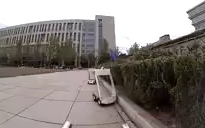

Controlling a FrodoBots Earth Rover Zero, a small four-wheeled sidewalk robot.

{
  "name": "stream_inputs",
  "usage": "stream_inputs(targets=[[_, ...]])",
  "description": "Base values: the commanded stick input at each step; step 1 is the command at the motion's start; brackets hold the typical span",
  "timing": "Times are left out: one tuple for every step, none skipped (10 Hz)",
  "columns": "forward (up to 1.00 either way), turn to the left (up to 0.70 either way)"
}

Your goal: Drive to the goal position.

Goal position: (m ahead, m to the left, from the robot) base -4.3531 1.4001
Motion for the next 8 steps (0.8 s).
stream_inputs(targets=[[0.06,0.00],[0.06,0.00],[0.06,0.00],[0.06,0.00],[0.06,0.00],[0.06,0.00],[0.06,0.00],[0.06,0.00]])
